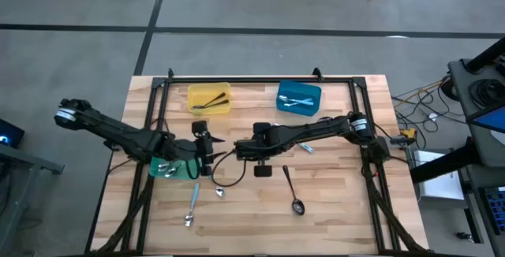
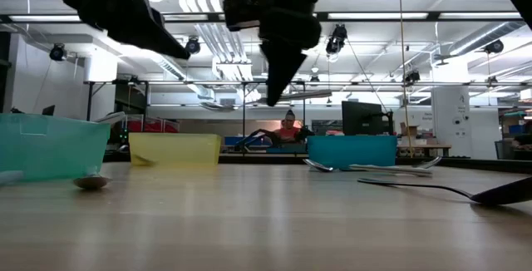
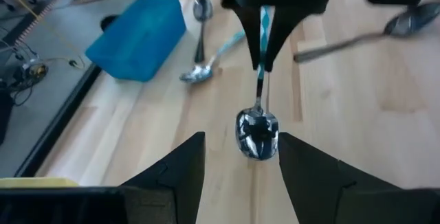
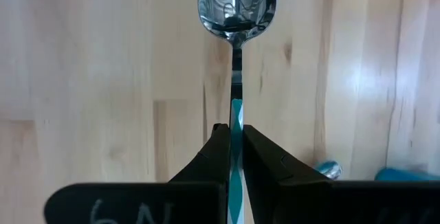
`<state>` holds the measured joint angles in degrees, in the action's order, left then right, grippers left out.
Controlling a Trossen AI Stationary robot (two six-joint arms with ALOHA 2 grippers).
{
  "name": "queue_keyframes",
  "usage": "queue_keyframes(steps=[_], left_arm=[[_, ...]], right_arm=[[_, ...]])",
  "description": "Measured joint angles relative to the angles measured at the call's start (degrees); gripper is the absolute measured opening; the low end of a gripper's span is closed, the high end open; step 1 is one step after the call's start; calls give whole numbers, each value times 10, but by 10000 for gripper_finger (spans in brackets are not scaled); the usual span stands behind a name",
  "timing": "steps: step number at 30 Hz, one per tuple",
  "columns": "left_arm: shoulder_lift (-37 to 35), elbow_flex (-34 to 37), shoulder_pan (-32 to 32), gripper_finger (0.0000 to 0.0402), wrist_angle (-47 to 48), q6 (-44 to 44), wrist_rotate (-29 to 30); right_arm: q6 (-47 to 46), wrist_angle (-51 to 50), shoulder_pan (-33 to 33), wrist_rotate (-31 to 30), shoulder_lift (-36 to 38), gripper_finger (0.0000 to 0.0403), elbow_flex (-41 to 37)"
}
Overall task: Sort silverware by color (type)
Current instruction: Put the blue patterned spoon into the green bin
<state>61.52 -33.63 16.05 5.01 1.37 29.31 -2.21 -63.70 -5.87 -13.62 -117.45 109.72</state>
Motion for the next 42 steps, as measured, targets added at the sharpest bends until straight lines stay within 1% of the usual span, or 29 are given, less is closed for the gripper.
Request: queue_keyframes(steps=[3, 7, 11, 16, 18, 20, 23, 28, 30, 34, 38, 42], left_arm=[[-21, 6, 0, 164, -16, 0, 1], [-11, 30, 0, 164, -106, -15, 1], [36, 49, 0, 164, -216, -39, 2], [124, 56, -6, 164, -347, -60, 1], [160, 56, -7, 164, -374, -70, 1], [195, 56, -11, 164, -423, -78, 1], [234, 59, -15, 164, -465, -84, 2], [274, 55, -25, 164, -495, -84, 3], [283, 53, -27, 164, -493, -86, 13], [288, 45, -28, 164, -493, -111, 14], [300, 29, -28, 164, -489, -132, 13], [309, 16, -29, 164, -466, -138, 13]], right_arm=[[-14, -5, 3, 0, 12, 13, -12], [-31, 23, 3, -13, 33, 13, -33], [-42, 56, 3, -14, 45, 13, -64], [-45, 79, 3, -14, 48, 13, -72], [-45, 79, 3, -11, 48, 13, -72], [-44, 83, 3, -2, 48, 13, -72], [-44, 87, 3, 9, 50, 13, -72], [-43, 88, 2, 36, 58, 13, -72], [-44, 89, 2, 36, 61, 13, -72], [-46, 89, 2, 40, 63, 13, -68], [-44, 100, 2, 66, 64, 13, -61], [-42, 95, 2, 66, 65, 13, -61]])
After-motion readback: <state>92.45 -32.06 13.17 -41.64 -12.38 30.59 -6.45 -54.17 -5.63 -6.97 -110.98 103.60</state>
